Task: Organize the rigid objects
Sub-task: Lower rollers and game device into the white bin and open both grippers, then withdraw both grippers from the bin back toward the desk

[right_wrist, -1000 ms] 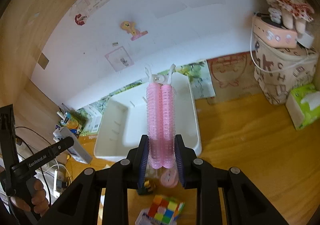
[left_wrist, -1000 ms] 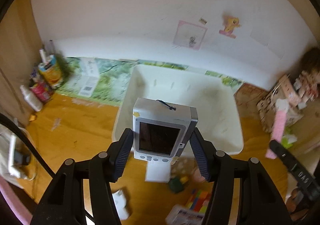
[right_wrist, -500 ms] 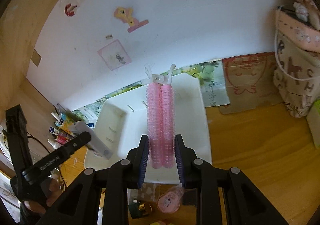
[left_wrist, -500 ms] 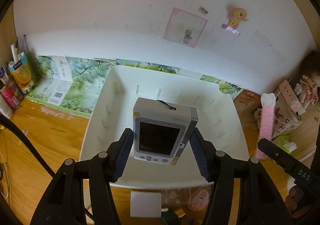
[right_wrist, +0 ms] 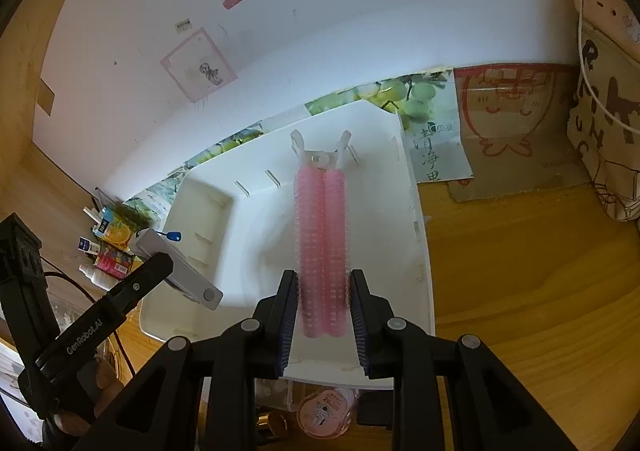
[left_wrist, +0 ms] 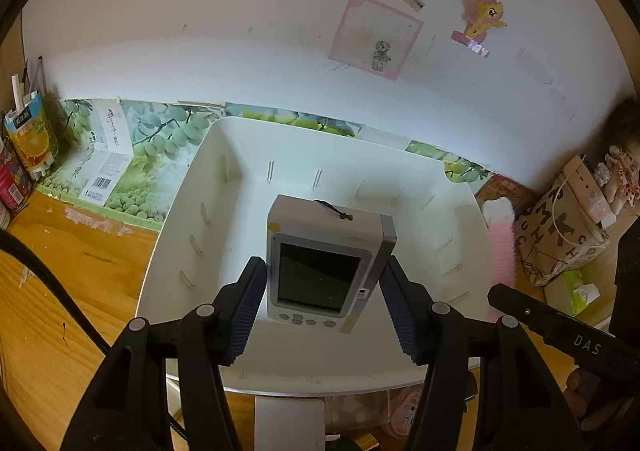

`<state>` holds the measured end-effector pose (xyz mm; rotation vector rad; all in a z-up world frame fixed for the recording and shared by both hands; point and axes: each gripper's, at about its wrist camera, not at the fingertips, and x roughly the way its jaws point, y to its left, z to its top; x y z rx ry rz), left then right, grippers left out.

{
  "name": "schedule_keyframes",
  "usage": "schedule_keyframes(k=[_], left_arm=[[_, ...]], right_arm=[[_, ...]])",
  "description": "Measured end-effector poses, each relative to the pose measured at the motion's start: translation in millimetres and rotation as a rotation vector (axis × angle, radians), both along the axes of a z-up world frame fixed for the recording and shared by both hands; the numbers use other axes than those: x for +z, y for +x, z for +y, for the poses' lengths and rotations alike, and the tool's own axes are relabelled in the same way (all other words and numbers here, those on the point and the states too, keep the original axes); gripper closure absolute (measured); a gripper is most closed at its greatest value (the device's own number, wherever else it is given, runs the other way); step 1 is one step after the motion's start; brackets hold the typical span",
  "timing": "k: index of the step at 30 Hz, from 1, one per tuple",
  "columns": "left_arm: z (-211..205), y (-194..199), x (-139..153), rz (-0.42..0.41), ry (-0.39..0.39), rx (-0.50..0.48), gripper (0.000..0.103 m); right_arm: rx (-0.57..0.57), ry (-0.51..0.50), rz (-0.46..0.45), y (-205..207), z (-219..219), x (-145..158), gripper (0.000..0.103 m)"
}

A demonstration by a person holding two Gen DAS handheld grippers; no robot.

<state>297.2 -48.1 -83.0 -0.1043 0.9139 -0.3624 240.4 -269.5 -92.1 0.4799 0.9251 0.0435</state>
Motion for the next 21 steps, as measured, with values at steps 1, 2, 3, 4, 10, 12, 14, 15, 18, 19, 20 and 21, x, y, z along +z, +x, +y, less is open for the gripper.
schedule_keyframes(k=[1,2,3,4,10,12,14,15,18,19,20,21], left_arm=[[0.1,-0.4,-0.1,0.002,0.001,0.002,0.04],[0.6,-0.6,-0.3,0.004,0.001,0.005,0.04],[1.3,-0.7,0.1,0.008,0.0,0.008,0.041],[2.6,-2.6,2.6,-0.007,-0.009,0.013,0.04],[9.2,-10.1,25.4,-0.079,-0.038,0.035,0.019],[10.7,-12.8,31.4,-0.09,-0.042,0.039,0.019],[11.7,-17.5,38.3,-0.105,-0.044,0.043,0.019],[11.8,-20.8,42.0,-0.115,-0.043,0.045,0.019],[12.8,-32.6,54.3,-0.148,-0.049,0.046,0.019],[13.3,-37.5,59.2,-0.159,-0.053,0.045,0.019],[14.0,-42.9,64.1,-0.171,-0.058,0.044,0.019],[14.6,-46.0,66.7,-0.178,-0.06,0.043,0.019]], right_arm=[[0.001,0.001,-0.001,-0.4,0.2,0.4,0.075],[0.001,0.003,-0.002,-0.6,0.4,0.7,0.075],[-0.002,0.005,-0.005,-1.2,0.1,1.2,0.074],[-0.006,0.007,-0.009,-1.3,-0.7,1.7,0.073],[-0.027,0.026,-0.027,-6.6,-4.2,7.2,0.052],[-0.027,0.029,-0.041,-10.8,-3.7,12.5,0.049],[-0.027,0.03,-0.057,-14.2,-2.5,17.4,0.044],[-0.028,0.028,-0.068,-17.5,-1.8,21.1,0.043],[-0.028,0.027,-0.097,-28.2,-0.5,31.6,0.039],[-0.03,0.026,-0.105,-31.6,-0.5,34.7,0.037],[-0.033,0.028,-0.119,-37.7,-0.4,39.5,0.036],[-0.035,0.029,-0.129,-42.1,-0.6,42.9,0.034]])
